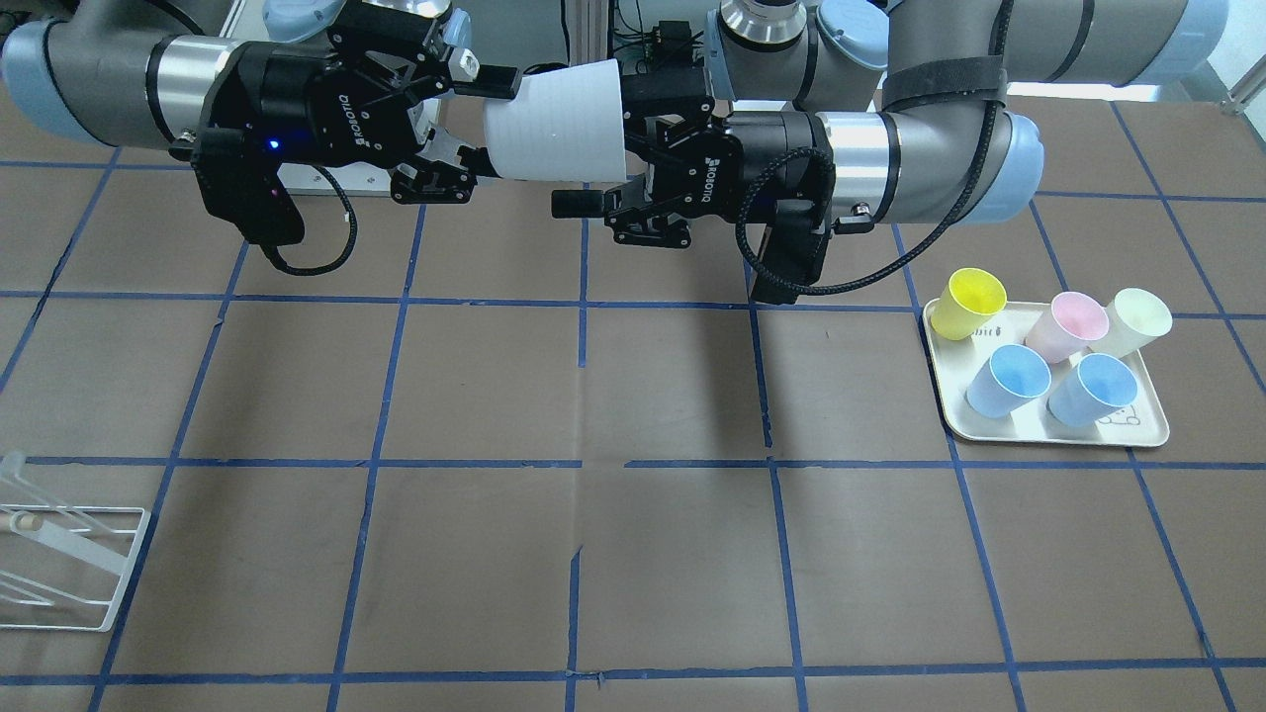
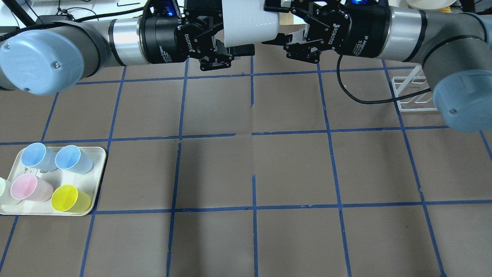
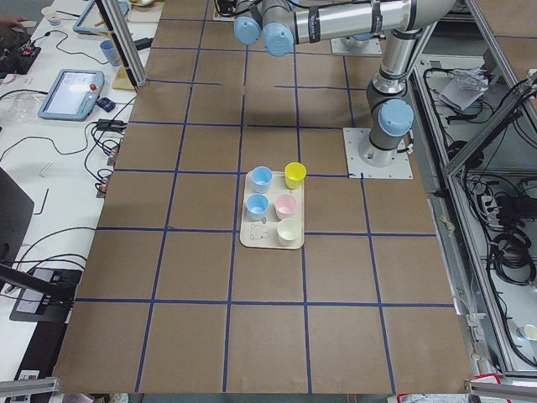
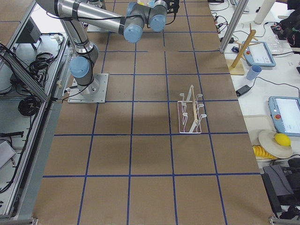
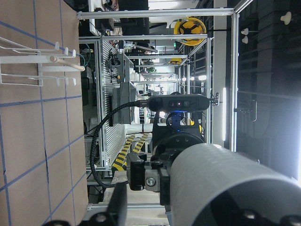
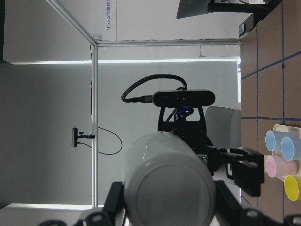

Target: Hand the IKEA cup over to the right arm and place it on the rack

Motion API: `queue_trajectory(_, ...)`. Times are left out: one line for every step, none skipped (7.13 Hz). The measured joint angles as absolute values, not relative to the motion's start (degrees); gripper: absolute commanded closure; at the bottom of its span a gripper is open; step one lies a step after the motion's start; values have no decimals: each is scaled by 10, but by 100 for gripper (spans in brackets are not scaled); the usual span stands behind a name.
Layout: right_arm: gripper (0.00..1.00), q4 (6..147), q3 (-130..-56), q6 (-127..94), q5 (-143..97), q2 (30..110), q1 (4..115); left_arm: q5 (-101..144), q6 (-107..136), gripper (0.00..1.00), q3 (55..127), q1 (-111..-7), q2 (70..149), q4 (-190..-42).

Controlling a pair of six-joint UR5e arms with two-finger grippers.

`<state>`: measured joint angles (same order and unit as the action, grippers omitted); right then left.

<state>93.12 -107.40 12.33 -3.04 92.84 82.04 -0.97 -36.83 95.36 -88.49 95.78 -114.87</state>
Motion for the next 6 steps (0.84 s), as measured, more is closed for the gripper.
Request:
queue_trajectory(47,932,-1074,123,-30,928,818,-12,-368,26,953,-883,957,-1149)
queue_trajectory(47,934,-1073,123,-29,928,813,-15,-367,26,952,-881,954,-1149)
queue_trajectory(46,934,-1074,121,-28,928,803,-17,-367,26,952,-877,952,-1149)
queue_trajectory(46,934,-1074,118,-26,928,788,-17,-361,24,951,-868,950,-1149)
queue_trajectory(46,935,-1074,117,-16,929,768,-18,-352,23,951,-856,946,-1149)
queue_trajectory(46,941,-1074,117,8,930,745,-19,-346,20,951,-841,944,-1149)
